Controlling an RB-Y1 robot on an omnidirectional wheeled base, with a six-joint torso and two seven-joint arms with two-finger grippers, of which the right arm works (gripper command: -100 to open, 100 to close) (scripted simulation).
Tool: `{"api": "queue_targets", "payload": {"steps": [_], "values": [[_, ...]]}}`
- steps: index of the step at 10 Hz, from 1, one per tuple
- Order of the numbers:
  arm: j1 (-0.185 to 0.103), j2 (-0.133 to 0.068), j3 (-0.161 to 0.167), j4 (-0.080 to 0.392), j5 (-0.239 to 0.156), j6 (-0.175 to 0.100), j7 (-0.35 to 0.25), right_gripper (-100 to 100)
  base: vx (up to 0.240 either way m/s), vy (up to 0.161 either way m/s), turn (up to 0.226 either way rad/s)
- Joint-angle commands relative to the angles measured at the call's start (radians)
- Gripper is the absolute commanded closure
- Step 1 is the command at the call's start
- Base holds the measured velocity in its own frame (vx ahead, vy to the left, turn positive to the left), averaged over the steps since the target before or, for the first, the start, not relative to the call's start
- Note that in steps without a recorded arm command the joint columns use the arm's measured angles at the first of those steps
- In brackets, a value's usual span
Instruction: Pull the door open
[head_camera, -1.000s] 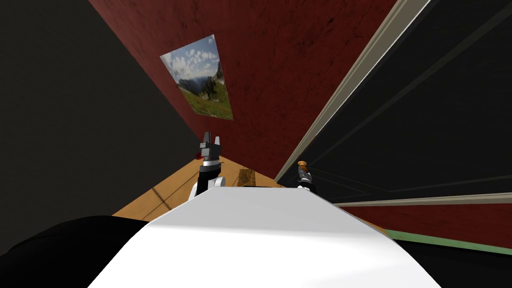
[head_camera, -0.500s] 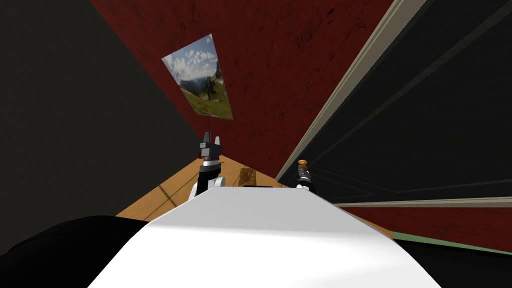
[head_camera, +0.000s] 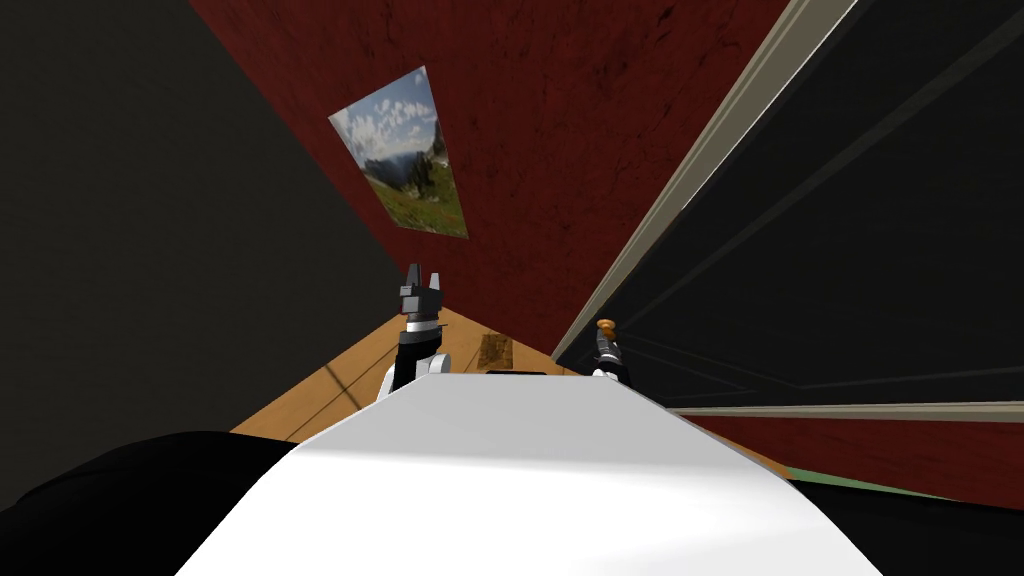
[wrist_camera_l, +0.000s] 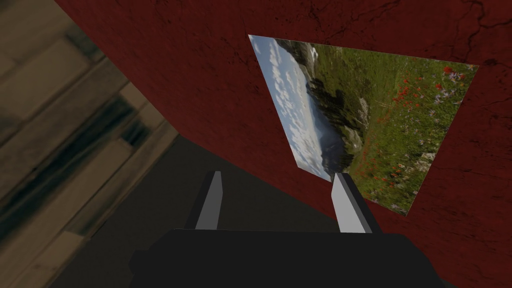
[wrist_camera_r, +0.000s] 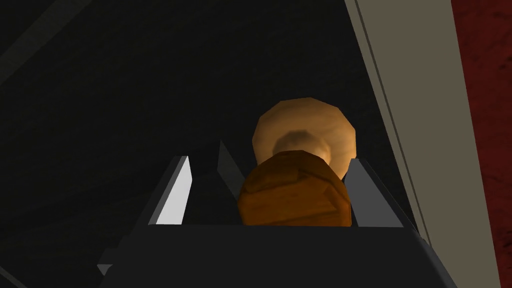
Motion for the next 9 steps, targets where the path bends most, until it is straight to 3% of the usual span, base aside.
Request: {"api": "queue_targets", "payload": {"steps": [1, 5, 7, 9], "values": [[-0.006, -0.013, -0.003, 0.046, -0.002, -0.008, -0.020, 100, -0.013, 0.000, -0.006], [-0.009, -0.012, -0.007, 0.051, 0.002, -0.018, -0.138, 100, -0.033, -0.010, 0.048], [-0.009, -0.012, -0.007, 0.051, 0.002, -0.018, -0.143, 100, -0.018, -0.006, 0.014], [-0.011, -0.012, -0.009, 0.053, 0.004, -0.024, -0.206, 100, -0.026, 0.000, 0.045]]}}
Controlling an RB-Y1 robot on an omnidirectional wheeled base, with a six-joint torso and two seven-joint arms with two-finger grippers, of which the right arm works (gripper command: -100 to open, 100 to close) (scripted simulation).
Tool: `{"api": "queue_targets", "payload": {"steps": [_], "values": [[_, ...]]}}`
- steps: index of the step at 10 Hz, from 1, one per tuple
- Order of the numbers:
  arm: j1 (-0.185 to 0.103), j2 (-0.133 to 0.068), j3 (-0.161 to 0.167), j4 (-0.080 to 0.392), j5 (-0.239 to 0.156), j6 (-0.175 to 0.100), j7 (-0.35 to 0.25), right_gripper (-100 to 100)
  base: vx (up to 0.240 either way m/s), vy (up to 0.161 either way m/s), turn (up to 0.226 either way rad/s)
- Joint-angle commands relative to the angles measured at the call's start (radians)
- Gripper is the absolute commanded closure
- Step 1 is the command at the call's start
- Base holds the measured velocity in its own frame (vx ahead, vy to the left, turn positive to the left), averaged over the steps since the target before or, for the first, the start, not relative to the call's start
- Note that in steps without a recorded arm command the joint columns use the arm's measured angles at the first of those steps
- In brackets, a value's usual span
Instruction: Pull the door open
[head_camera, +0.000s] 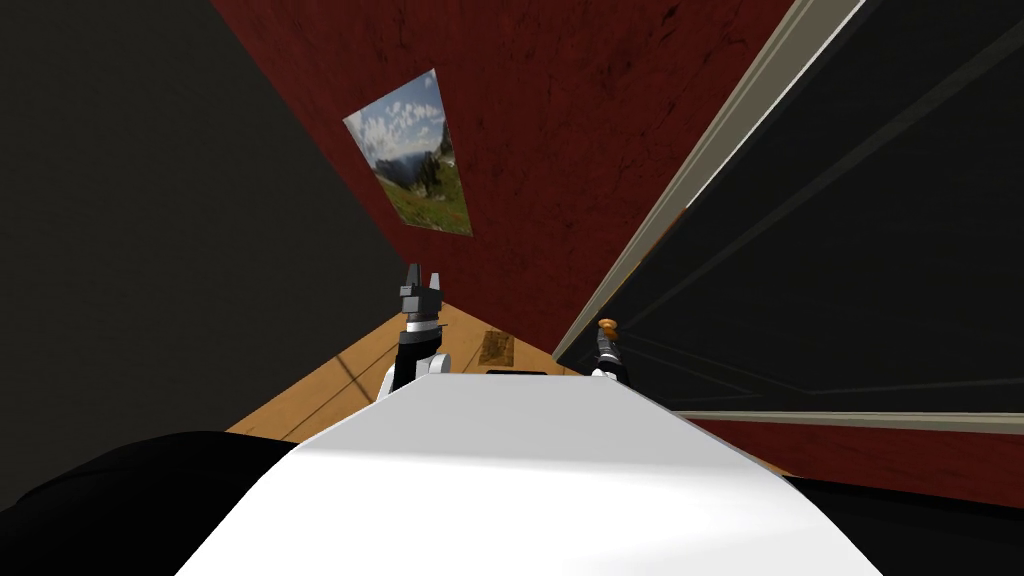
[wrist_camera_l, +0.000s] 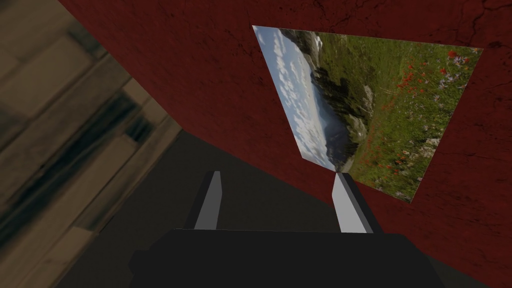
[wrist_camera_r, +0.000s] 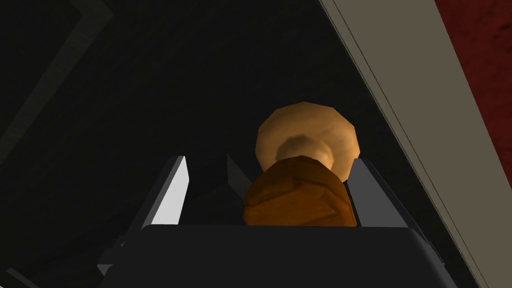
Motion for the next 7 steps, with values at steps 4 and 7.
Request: {"api": "queue_targets", "payload": {"steps": [4, 7], "values": [[0.017, -0.004, -0.017, -0.003, -0.002, 0.002, -0.102, 100, -0.036, -0.006, 0.039], [0.014, -0.003, -0.020, 0.001, 0.002, -0.008, -0.201, 100, -0.037, -0.008, 0.059]]}}
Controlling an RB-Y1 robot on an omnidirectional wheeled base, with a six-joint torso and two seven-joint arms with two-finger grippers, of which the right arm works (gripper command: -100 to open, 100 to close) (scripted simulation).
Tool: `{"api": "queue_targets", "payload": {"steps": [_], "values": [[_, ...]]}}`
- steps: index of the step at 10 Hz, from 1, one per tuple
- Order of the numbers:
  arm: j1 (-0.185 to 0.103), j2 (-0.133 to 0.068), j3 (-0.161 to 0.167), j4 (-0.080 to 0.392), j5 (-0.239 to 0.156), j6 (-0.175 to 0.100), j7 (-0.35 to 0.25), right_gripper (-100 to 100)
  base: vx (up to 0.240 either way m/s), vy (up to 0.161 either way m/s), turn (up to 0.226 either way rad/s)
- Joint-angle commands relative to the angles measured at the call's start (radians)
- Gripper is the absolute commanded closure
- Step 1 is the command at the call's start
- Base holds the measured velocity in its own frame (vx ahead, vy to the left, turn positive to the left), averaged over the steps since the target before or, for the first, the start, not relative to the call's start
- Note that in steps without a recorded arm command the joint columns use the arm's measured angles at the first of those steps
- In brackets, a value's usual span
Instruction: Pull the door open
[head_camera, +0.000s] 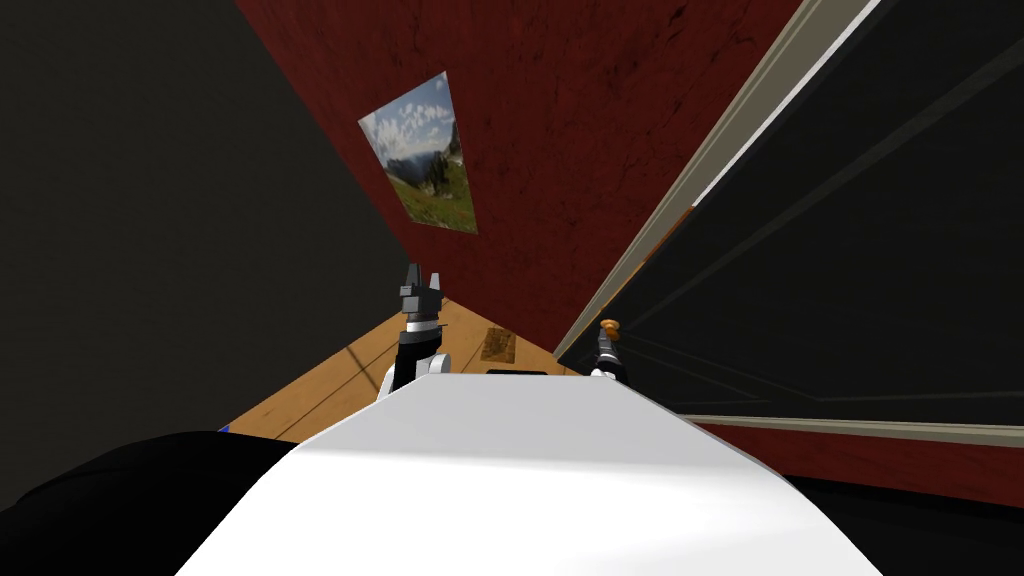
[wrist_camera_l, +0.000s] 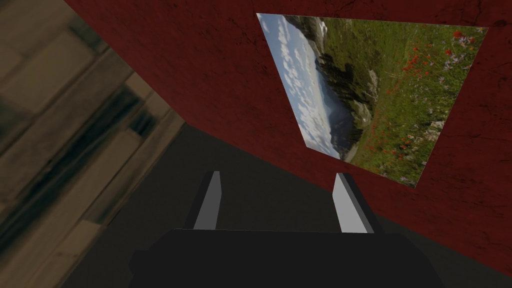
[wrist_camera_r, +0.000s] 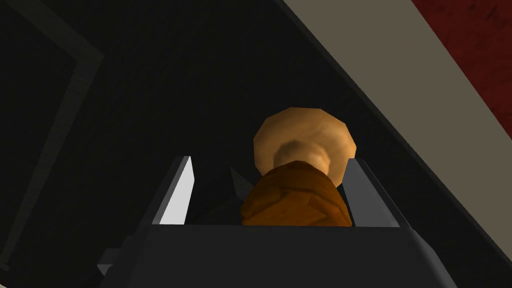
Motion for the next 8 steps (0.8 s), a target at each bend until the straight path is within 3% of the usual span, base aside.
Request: {"api": "queue_targets", "payload": {"steps": [1, 8], "values": [[0.028, -0.005, -0.021, -0.027, -0.007, 0.016, -0.033, 100, -0.024, -0.012, 0.041], [0.024, -0.003, -0.026, -0.021, -0.001, 0.001, -0.195, 100, -0.033, -0.007, 0.044]]}}
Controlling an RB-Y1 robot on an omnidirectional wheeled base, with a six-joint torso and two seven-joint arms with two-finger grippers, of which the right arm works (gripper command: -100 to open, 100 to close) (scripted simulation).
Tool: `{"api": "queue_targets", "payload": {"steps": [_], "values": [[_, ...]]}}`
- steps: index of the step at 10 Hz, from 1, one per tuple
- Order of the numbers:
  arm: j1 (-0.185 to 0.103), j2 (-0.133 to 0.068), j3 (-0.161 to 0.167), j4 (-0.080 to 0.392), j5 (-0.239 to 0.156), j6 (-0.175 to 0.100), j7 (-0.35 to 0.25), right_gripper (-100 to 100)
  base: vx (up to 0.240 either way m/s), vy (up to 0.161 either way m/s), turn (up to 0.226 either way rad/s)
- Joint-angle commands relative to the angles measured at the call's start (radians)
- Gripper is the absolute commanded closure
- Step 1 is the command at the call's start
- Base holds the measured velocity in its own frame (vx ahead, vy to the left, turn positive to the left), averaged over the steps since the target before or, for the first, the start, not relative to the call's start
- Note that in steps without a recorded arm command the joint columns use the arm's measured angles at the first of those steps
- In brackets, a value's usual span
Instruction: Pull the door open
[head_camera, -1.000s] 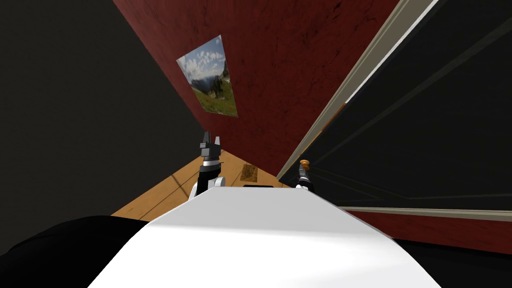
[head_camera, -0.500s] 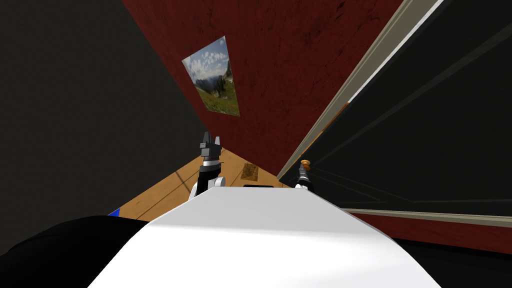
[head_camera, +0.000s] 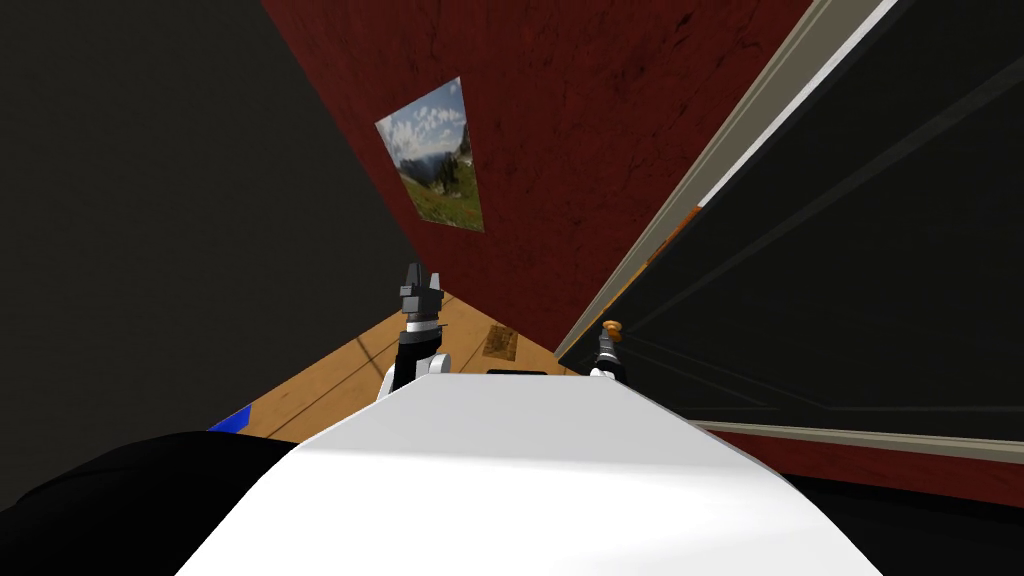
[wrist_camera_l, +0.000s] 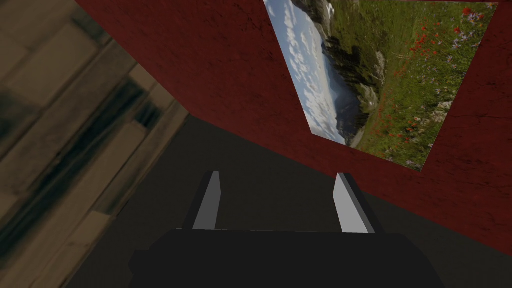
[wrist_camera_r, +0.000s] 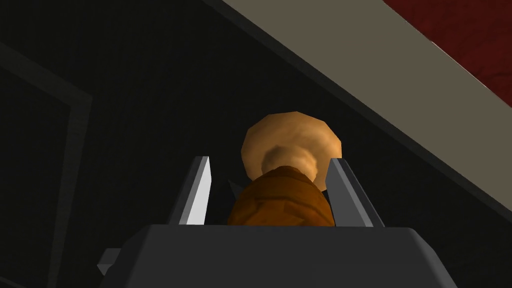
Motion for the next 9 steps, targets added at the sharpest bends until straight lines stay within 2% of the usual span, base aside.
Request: {"api": "queue_targets", "payload": {"steps": [1, 5, 9], "values": [[0.030, -0.008, -0.023, -0.023, -0.009, 0.015, -0.005, 100, -0.018, 0.000, 0.005], [0.027, -0.007, -0.028, -0.018, -0.004, 0.002, -0.128, 100, -0.033, -0.005, 0.050], [0.025, -0.007, -0.029, -0.016, -0.003, -0.002, -0.170, 100, -0.025, -0.009, 0.035]]}}
